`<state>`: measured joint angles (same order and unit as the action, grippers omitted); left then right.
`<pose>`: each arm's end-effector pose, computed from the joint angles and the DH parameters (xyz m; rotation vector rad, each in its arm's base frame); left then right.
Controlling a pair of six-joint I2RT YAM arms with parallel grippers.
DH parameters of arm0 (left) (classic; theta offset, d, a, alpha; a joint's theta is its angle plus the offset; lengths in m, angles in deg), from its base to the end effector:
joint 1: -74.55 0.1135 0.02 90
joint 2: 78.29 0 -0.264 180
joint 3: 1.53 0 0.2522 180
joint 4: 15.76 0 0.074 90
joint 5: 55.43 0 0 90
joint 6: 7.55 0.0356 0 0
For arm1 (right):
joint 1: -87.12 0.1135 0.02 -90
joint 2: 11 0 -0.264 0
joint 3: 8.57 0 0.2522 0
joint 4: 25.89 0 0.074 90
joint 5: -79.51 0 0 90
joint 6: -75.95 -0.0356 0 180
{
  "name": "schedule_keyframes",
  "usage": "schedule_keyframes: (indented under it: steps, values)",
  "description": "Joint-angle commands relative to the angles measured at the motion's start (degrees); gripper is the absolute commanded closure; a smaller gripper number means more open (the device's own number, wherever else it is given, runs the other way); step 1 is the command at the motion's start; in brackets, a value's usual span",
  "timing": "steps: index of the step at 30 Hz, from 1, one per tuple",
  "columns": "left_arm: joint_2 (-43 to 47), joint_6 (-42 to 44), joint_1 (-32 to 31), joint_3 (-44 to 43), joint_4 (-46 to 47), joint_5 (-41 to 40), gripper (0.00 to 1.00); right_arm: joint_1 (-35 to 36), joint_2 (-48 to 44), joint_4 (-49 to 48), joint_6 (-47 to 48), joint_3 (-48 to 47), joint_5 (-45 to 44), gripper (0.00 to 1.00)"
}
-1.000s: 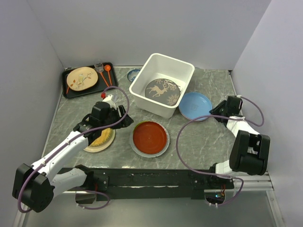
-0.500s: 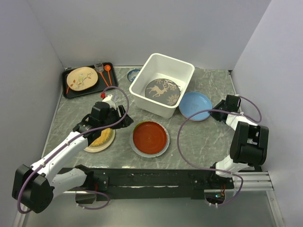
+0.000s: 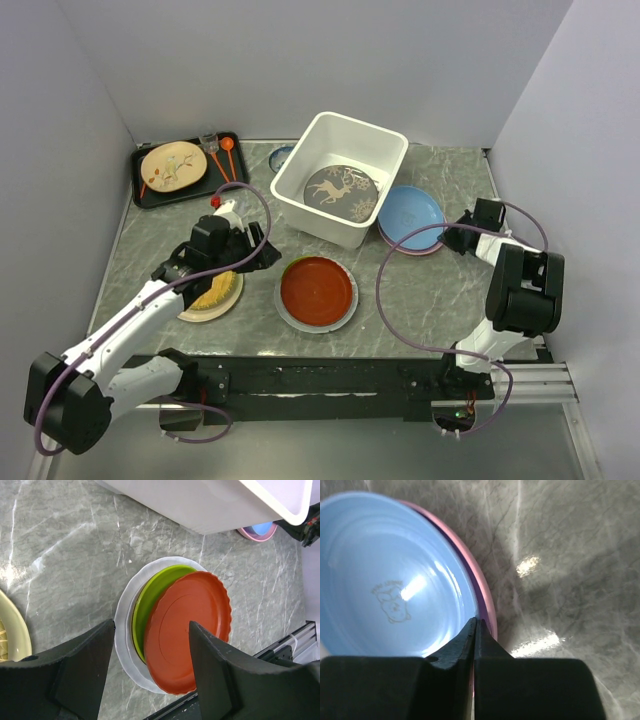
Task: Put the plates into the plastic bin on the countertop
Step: Move the plate to the center of the board.
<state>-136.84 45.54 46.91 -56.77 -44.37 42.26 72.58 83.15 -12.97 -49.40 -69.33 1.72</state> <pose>0.1987 -0.1094 0.2664 -0.0972 2.2288 -0.7877 0.3163 -0.0743 0.1593 0.9170 2.2151 0.4254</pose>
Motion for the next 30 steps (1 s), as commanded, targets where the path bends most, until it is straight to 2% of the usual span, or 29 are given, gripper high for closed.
schedule_keyframes:
  steps: [1, 9, 19, 30]
  values:
    - [1.77, -0.36, -0.22, -0.63, 0.61, -0.04, 0.34, 1.18, 1.39, -0.83, 0.90, -2.04, 1.50, 1.00]
    - [3.00, -0.80, -0.22, -0.27, 1.05, 0.05, 0.34, 1.54, -1.50, -0.92, 1.34, -0.28, 0.63, 1.00]
    - [2.21, -0.98, -0.84, -0.36, 6.32, 6.20, 0.34, 4.17, -1.16, 1.98, 3.62, 1.21, 0.71, 1.00]
    - [-1.39, -0.18, -7.95, -6.16, 8.08, 4.09, 0.34, 6.55, -4.67, 8.48, 4.77, 4.38, 3.79, 1.00]
